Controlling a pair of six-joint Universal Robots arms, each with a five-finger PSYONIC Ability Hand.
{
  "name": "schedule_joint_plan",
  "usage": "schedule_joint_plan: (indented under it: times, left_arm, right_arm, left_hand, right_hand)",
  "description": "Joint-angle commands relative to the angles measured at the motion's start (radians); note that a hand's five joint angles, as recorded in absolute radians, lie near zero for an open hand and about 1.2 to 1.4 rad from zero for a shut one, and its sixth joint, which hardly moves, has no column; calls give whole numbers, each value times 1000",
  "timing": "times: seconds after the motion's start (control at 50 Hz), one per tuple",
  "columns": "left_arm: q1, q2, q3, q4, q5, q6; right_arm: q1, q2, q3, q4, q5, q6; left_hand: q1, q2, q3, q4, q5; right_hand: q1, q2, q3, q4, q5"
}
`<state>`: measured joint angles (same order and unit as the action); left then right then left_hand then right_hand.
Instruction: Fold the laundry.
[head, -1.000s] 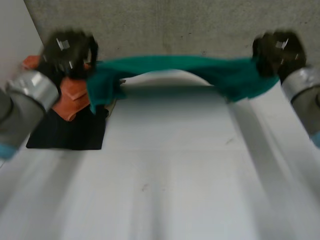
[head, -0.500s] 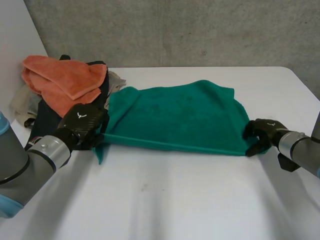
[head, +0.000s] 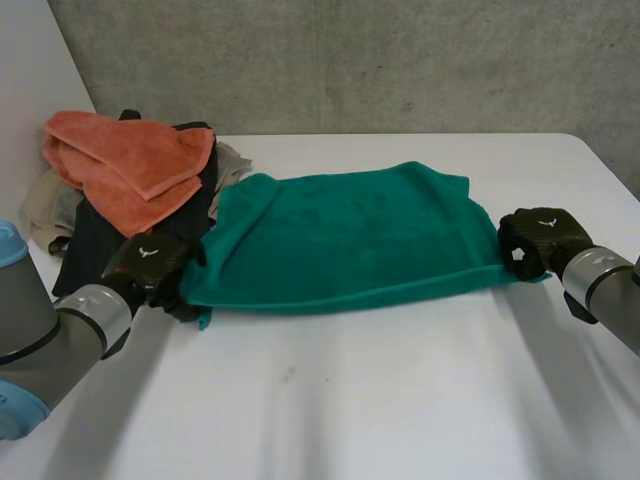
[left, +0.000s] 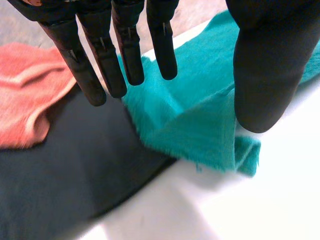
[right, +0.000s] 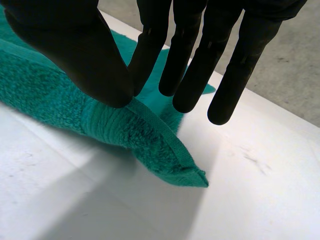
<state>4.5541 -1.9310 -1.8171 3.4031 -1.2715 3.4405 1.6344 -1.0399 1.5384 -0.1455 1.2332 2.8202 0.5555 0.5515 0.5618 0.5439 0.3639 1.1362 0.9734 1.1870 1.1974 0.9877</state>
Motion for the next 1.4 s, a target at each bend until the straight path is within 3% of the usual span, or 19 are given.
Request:
schedule_joint_plan:
  times: [0.02, 0.22, 0.6, 0.64, 0.7, 0.72, 0.82, 0.88, 0.98, 1.08, 1.12, 1.18, 1.26, 1.28, 1.3, 1.34, 1.4]
  left_arm:
    - [13, 7, -8, -85, -115, -58]
    - [16, -46, 12, -38, -89, -190]
    - [-83, -158, 123, -70, -74, -235]
    - [-90, -177, 143, -71, -81, -235]
    - [-96, -203, 180, -68, -109, -238]
    - [-96, -201, 189, -67, -118, -235]
    - [-81, -81, 206, -94, -209, -230]
    - [-80, 13, 190, -142, -198, -195]
    - [-72, 233, 156, -379, -85, -20]
    - [-61, 360, 137, -599, 3, 123]
    - [-55, 380, 116, -665, 29, 183]
    - [-49, 362, 85, -656, 44, 241]
    - [-52, 282, 82, -593, 43, 266]
    - [-55, 265, 88, -578, 41, 266]
    - [-60, 250, 96, -559, 38, 264]
    - [-81, 215, 134, -512, 15, 258]
    - [-105, 196, 205, -479, -44, 232]
  right_arm:
    - [12, 9, 8, 3, -15, 7]
    - [15, 12, 16, -2, -15, 2]
    - [12, -2, 35, -20, -14, -10]
    - [10, -3, 35, -20, -14, -10]
    - [7, -11, 39, -20, -11, -13]
    - [4, -12, 36, -17, -9, -16]
    - [-13, -64, 20, 38, -3, -73]
    - [-18, -144, 22, 153, -9, -192]
    - [-27, -342, 35, 481, -1, -485]
    - [-64, -505, 81, 710, 11, -675]
    - [-76, -538, 98, 739, 5, -729]
    - [-71, -540, 111, 724, -11, -732]
    - [-45, -482, 111, 638, -50, -632]
    - [-32, -453, 111, 582, -69, -537]
    - [-25, -437, 114, 549, -75, -475]
    - [-15, -413, 118, 485, -83, -353]
    - [-7, -374, 149, 393, -92, -135]
  left_hand:
    - [-4, 0, -11, 7, 13]
    - [22, 26, 16, 33, 39]
    - [31, 35, 24, 42, 48]
    - [124, 128, 118, 136, 141]
    - [762, 767, 756, 774, 780]
    - [840, 844, 834, 852, 857]
    - [841, 845, 835, 852, 858]
    - [841, 845, 835, 852, 858]
    - [841, 845, 835, 852, 858]
    - [841, 845, 835, 852, 858]
    - [841, 845, 835, 852, 858]
    - [841, 845, 835, 852, 858]
    - [841, 845, 835, 852, 858]
    - [841, 845, 835, 852, 858]
    - [841, 845, 835, 852, 858]
    - [841, 845, 835, 852, 858]
    - [841, 845, 835, 852, 858]
  right_hand:
    - [260, 423, 209, 199, 234]
    - [260, 423, 209, 199, 234]
    - [260, 423, 209, 199, 234]
    - [260, 423, 209, 199, 234]
    - [260, 423, 209, 199, 234]
    - [260, 423, 209, 199, 234]
    - [260, 423, 209, 199, 234]
    - [260, 423, 209, 199, 234]
    - [260, 423, 209, 199, 234]
    - [260, 423, 209, 199, 234]
    - [260, 423, 209, 199, 234]
    - [260, 423, 209, 199, 234]
    - [260, 423, 209, 199, 234]
    - [-176, -13, -227, -238, -202]
    - [-352, -189, -403, -413, -378]
    - [-462, -299, -513, -523, -488]
    - [-922, -760, -973, -984, -948]
